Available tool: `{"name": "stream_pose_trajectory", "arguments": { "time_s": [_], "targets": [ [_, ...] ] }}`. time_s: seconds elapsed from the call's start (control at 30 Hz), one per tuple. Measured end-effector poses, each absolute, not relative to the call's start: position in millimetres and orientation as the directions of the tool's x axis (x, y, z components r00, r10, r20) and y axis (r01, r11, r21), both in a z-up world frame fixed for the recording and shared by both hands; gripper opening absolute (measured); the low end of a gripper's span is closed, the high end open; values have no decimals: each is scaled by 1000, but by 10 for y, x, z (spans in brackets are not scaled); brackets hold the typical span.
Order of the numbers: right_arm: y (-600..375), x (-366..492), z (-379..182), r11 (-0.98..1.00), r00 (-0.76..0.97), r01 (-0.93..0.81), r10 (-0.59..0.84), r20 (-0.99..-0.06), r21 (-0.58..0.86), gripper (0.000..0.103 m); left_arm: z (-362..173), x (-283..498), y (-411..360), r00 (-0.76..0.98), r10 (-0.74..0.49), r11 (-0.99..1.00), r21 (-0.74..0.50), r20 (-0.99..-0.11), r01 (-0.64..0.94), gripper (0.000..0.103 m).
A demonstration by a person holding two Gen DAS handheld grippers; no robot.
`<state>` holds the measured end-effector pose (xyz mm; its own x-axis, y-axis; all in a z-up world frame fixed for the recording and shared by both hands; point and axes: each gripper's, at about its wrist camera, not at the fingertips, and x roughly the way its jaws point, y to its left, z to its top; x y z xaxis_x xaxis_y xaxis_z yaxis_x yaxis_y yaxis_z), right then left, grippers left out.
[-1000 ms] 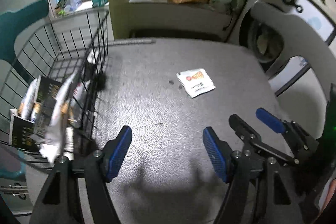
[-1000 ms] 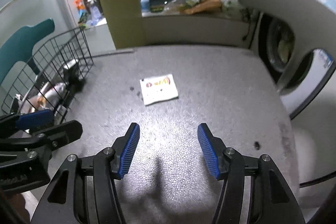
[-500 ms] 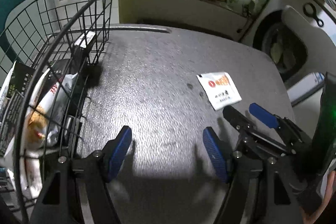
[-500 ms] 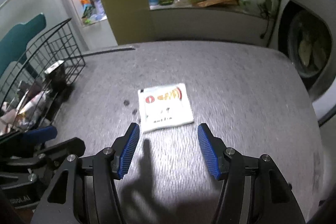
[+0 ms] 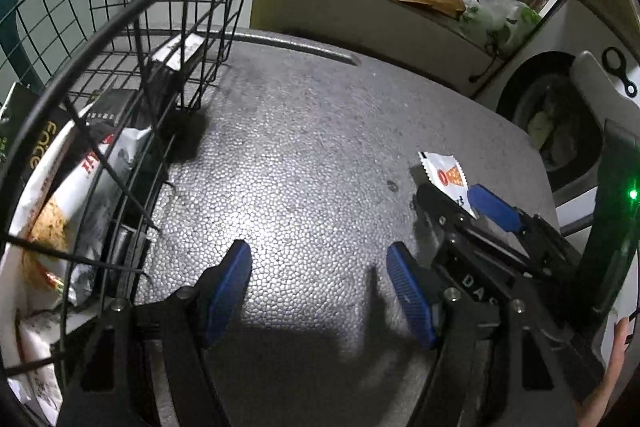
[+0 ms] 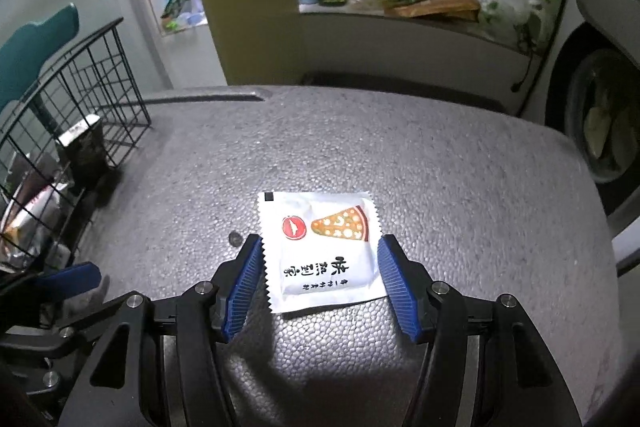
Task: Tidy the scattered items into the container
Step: 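Move the right gripper to the last pizza sachet and grasp it, then carry the pizza sachet over the wire basket and open the right gripper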
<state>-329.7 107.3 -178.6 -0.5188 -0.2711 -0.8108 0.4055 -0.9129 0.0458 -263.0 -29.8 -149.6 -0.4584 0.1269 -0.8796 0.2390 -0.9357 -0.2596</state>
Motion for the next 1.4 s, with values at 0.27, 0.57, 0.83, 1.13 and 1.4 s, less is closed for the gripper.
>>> {"name": "stream_pose_trajectory", "arguments": {
  "time_s": [0.27,0.57,0.83,1.13,1.4],
  "targets": [
    [1150,-3283,-1780,-932,-545,363,-218,-810,7,13,-1476,-2623,-250,-447,137,-942,-255,-884,216,74],
    [1345,-3056,-1555,-939,-559,335,-269,-784,83,6,-1221,-2473,-144,-471,152,-951,-258,-869,169,74],
    [1369,-2631,-824,-923,-622,355,-353,-698,151,6,-646,-2204,-83,-550,163,-950,-280,-819,136,74],
    [736,-2008,-130,-848,-606,492,-495,-622,196,6,18,-1626,-646,-628,49,-953,-224,-776,203,75],
    [-196,-1543,-80,-759,-515,617,-588,-624,206,6,230,-1086,-1529,-619,-138,-921,-130,-773,366,76]
  ]
}}
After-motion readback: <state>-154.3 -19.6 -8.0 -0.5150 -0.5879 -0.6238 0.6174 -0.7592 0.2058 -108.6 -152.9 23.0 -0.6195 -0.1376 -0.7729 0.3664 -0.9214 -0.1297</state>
